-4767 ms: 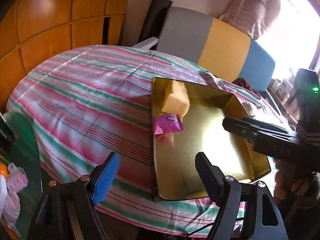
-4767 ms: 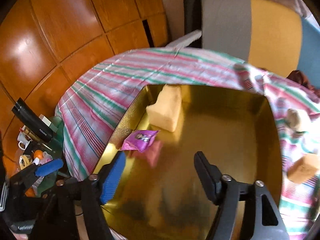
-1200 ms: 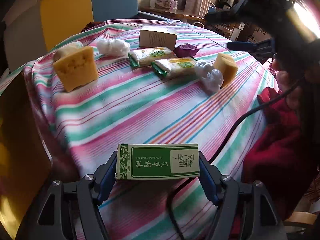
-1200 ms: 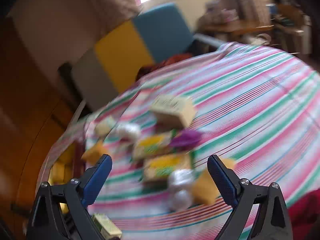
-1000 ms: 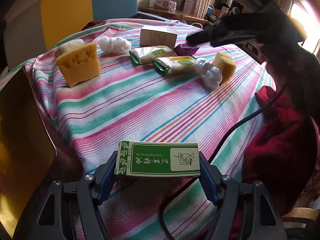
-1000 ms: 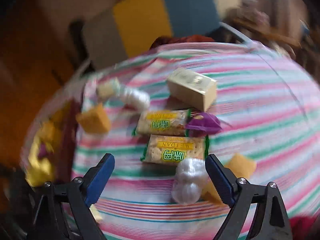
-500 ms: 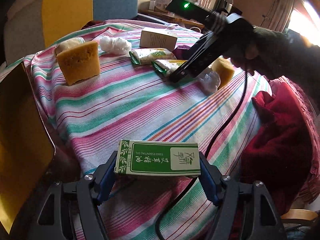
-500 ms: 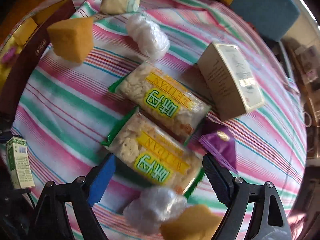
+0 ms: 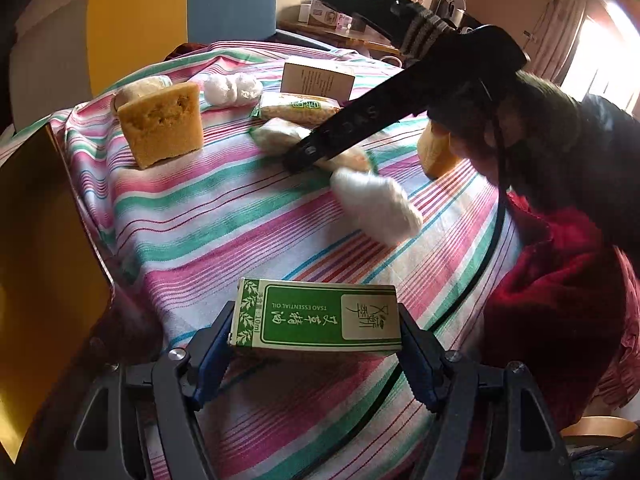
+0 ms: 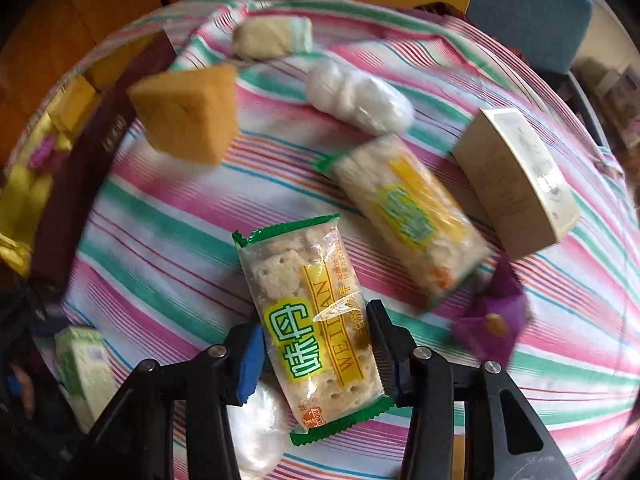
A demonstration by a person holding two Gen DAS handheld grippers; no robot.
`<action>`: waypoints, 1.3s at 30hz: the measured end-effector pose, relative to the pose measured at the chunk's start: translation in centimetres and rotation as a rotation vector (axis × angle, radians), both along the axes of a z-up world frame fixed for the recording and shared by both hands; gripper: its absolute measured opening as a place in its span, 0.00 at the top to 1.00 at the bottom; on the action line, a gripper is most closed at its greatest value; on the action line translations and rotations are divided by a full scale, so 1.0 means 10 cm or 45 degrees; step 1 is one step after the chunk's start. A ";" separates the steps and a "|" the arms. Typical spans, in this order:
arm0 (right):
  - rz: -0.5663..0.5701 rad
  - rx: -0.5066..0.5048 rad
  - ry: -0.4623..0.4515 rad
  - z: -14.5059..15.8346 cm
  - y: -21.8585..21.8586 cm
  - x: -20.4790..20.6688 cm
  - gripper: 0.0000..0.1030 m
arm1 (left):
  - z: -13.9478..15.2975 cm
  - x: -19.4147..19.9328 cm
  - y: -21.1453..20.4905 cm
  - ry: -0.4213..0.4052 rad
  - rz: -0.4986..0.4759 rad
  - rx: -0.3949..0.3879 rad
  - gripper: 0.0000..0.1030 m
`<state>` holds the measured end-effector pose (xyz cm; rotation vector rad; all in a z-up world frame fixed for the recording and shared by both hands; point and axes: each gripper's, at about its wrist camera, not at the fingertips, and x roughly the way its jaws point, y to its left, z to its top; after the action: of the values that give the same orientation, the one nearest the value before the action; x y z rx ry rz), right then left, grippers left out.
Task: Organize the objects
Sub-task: 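Hold the green box in the left gripper while the right gripper grasps a WEIDAN cracker pack, then carry the green box into the tray and open the left gripper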
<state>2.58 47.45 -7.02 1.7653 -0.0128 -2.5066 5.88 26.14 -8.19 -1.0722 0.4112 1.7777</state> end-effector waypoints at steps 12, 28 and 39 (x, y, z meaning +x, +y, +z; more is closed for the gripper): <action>-0.104 -0.146 0.128 -0.05 -0.01 0.33 0.44 | -0.01 -0.01 -0.10 0.001 0.031 0.006 0.28; -0.018 -0.048 0.169 0.00 0.09 0.53 0.36 | -0.03 0.06 -0.07 0.090 0.031 -0.031 0.28; 0.017 -0.036 0.200 -0.12 -0.30 0.16 0.37 | 0.70 0.18 -0.35 0.200 0.027 0.161 0.28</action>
<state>4.18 44.44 -8.25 1.5488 -0.0268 -2.6143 7.70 22.60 -1.20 -0.8552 0.3779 1.8877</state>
